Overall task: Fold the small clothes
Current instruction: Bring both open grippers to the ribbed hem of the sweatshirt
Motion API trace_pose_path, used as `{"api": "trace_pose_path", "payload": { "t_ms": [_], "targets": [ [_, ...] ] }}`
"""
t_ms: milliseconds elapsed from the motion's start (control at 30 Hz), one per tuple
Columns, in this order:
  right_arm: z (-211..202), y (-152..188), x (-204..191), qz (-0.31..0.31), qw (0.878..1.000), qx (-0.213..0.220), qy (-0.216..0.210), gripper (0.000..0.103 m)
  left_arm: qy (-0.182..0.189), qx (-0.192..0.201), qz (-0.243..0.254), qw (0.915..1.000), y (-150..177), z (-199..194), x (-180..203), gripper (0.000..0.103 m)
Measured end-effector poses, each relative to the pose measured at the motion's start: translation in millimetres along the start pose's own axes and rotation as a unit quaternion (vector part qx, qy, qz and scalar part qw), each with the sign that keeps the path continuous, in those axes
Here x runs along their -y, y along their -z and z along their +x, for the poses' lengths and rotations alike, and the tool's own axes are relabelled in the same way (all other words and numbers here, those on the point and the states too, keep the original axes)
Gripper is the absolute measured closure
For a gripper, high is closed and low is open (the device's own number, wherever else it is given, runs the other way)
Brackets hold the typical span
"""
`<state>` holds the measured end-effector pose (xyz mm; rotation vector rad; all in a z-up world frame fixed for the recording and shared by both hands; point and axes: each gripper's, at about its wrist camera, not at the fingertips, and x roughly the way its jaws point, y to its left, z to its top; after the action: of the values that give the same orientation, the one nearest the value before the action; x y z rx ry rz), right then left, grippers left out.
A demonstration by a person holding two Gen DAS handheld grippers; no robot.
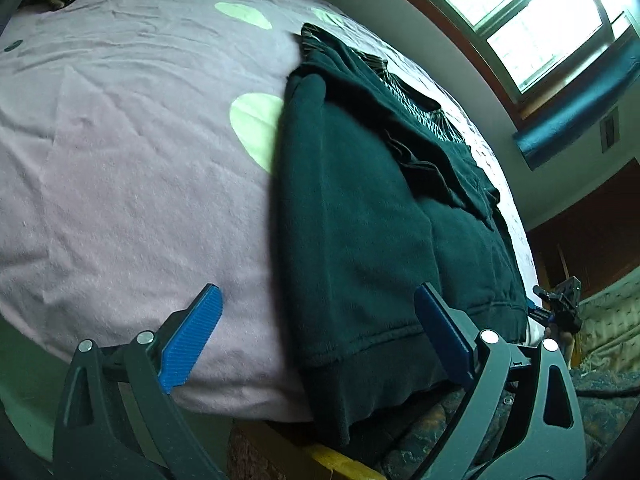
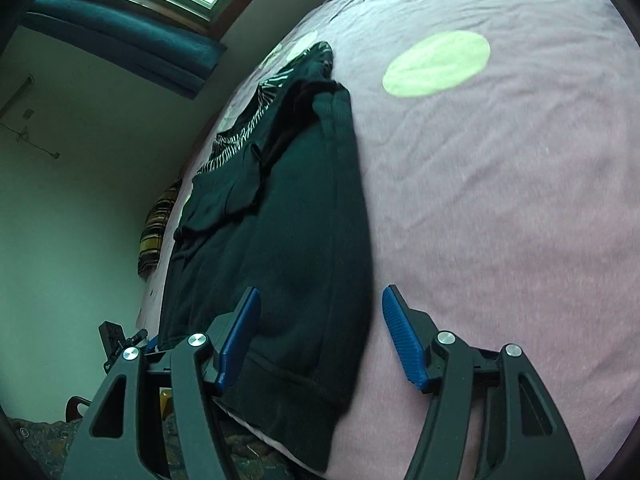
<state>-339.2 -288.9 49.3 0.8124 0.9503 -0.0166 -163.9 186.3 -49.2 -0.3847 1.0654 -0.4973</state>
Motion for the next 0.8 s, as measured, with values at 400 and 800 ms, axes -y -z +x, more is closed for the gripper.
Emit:
{"api": "trace_pose_path", "payload": {
  "t_ms": [400, 800],
  "targets": [
    [-4.3, 17.8, 0.7, -0.052, 0.993, -0.04, -0.098, 0.027, 0.105, -0.021, -0.021, 0.994, 25.9, 4.9, 9.2, 0.007],
    [25.0, 30.6, -25.3, -0.07, 0.993, -0.074, -0.068, 0.052, 0.065, -0.03, 0.016, 0.9973, 29.4, 6.4, 22.4, 0.009]
  ]
}}
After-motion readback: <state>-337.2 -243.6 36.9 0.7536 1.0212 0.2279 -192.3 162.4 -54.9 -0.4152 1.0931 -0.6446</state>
